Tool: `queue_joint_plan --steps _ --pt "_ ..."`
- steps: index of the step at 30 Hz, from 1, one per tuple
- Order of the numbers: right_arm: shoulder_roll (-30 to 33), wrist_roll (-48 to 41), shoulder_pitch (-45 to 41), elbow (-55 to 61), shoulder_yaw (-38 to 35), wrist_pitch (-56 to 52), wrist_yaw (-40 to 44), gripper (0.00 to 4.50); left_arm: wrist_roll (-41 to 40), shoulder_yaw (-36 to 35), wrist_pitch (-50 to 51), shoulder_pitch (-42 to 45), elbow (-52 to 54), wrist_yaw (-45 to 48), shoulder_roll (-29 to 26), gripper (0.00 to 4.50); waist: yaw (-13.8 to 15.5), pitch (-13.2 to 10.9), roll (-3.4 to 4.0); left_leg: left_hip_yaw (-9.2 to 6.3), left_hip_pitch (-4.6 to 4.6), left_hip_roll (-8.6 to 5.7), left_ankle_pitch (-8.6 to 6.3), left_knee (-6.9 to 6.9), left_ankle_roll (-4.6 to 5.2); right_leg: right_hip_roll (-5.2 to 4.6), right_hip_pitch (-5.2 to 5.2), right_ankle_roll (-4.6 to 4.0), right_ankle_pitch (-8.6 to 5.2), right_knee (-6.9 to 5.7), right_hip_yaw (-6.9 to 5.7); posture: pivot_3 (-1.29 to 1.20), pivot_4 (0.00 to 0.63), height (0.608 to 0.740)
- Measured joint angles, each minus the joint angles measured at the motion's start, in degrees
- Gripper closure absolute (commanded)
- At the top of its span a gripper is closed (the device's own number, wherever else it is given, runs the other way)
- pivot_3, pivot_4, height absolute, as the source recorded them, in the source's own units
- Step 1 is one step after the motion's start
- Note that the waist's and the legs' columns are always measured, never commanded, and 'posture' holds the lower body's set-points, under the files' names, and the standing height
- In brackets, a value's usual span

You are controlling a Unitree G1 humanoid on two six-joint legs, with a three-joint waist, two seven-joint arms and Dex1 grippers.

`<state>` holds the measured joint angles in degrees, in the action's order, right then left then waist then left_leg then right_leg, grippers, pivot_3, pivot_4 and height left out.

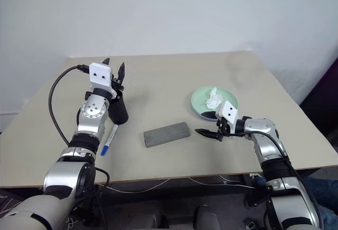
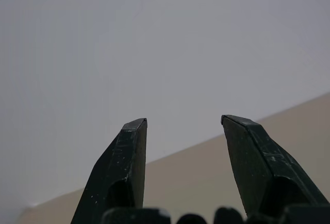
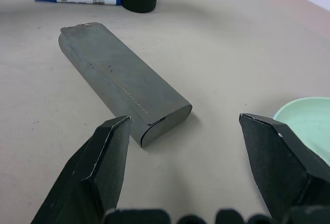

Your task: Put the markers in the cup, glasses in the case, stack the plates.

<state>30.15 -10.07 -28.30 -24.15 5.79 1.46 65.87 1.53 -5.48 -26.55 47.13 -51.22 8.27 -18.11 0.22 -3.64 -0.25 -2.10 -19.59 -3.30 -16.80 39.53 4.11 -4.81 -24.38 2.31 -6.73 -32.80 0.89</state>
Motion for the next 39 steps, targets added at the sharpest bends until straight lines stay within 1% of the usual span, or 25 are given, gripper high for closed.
queue_joint_plan --steps 5,7,9,12,15,18,20,23,27,32,34,39 --pt "0.0 0.0 -0.1 0.1 0.0 -0.1 0.3 0.85 -5.0 -0.3 5.6 -3.1 10.0 6.0 0.5 2.07 0.0 0.0 0.0 0.0 0.0 0.01 -0.01 0.0 0.0 -0.01 -0.01 0.0 0.0 0.0 0.01 0.0 0.0 0.74" --pt "0.0 -0.1 -0.1 0.1 0.0 -0.3 0.6 0.85 -8.1 -0.6 9.8 -5.4 15.6 8.5 0.5 2.07 -0.1 0.0 0.0 0.0 0.0 0.02 -0.01 0.0 0.0 0.0 -0.03 0.0 0.0 -0.01 0.01 0.0 0.0 0.74" --pt "-0.1 -0.2 -0.2 0.3 0.1 -0.5 0.9 0.85 -13.3 -1.5 17.2 -9.5 25.1 11.6 -0.1 2.07 -0.3 0.0 0.01 0.04 0.0 0.06 -0.02 0.0 -0.01 0.01 -0.06 0.01 0.0 -0.06 0.03 0.0 0.0 0.74" --pt "-0.1 -0.4 -0.4 0.3 0.2 -0.5 1.7 0.85 -20.5 -4.3 27.8 -16.4 39.3 14.9 -4.4 2.07 -0.9 0.0 0.01 0.01 0.0 0.16 -0.03 0.0 -0.05 0.08 -0.11 0.0 0.0 -0.11 0.0 0.0 0.0 0.74" --pt "-0.3 -0.4 -0.8 -0.4 0.3 -0.3 2.0 0.85 -25.5 -7.6 34.4 -21.4 48.4 17.3 -8.4 2.07 -1.4 0.0 0.02 0.02 0.04 0.18 -0.03 0.0 -0.07 0.09 -0.07 -0.02 -0.01 -0.13 0.0 0.0 0.0 0.74" --pt "-1.3 -0.4 -1.7 -1.6 0.9 0.1 2.5 0.85 -33.0 -11.4 41.8 -26.5 55.2 20.0 -10.7 2.07 -1.5 0.0 0.03 0.04 0.1 0.18 -0.04 0.0 -0.09 0.08 -0.03 -0.02 -0.01 -0.13 0.0 0.0 0.0 0.74" --pt "-1.8 -0.2 -2.6 -2.7 1.6 0.6 3.0 0.85 -38.2 -13.4 47.2 -31.7 59.2 22.6 -12.9 2.07 -1.6 0.0 0.04 0.05 0.09 0.18 -0.04 0.0 -0.09 0.08 -0.06 -0.03 -0.02 -0.14 0.0 0.0 0.0 0.74" --pt "-1.9 0.1 -3.1 -4.3 1.7 1.3 3.2 0.85 -42.0 -14.7 52.5 -37.6 62.4 25.2 -15.9 2.07 -1.6 0.0 0.05 0.01 0.09 0.2 -0.05 0.0 -0.11 0.1 -0.07 -0.04 -0.03 -0.15 -0.03 0.0 0.0 0.74" --pt "-2.3 0.1 -4.0 -5.3 2.0 1.8 3.5 0.85 -41.3 -16.4 55.3 -43.7 63.5 25.7 -19.3 2.07 -1.5 0.0 0.08 0.01 0.09 0.2 -0.14 -0.01 -0.29 0.11 -0.08 -0.06 -0.04 -0.16 -0.02 0.0 0.0 0.74" --pt "-2.3 0.1 -4.2 -6.0 2.1 2.6 4.3 0.85 -32.2 -14.7 56.2 -48.0 61.2 21.8 -22.2 2.07 -1.5 -0.1 0.09 0.03 0.09 0.2 -0.14 -0.07 -0.32 0.1 -0.1 -0.06 -0.04 -0.17 -0.02 0.0 0.0 0.74" --pt "-2.3 0.1 -4.2 -6.2 2.1 2.8 4.3 0.85 -29.3 -12.7 56.6 -48.3 59.5 20.8 -22.3 2.07 -1.4 -0.1 0.09 0.02 0.1 0.19 -0.14 -0.12 -0.34 0.09 -0.11 -0.06 -0.03 -0.16 -0.02 0.0 0.0 0.74" --pt "-2.3 0.2 -4.2 -6.2 2.2 2.8 4.4 0.85 -25.8 -8.2 59.1 -45.4 55.7 18.3 -18.9 2.07 -1.4 0.0 0.08 0.02 0.1 0.16 -0.13 -0.24 -0.36 0.04 -0.15 -0.05 -0.03 -0.15 -0.03 0.0 0.0 0.74"
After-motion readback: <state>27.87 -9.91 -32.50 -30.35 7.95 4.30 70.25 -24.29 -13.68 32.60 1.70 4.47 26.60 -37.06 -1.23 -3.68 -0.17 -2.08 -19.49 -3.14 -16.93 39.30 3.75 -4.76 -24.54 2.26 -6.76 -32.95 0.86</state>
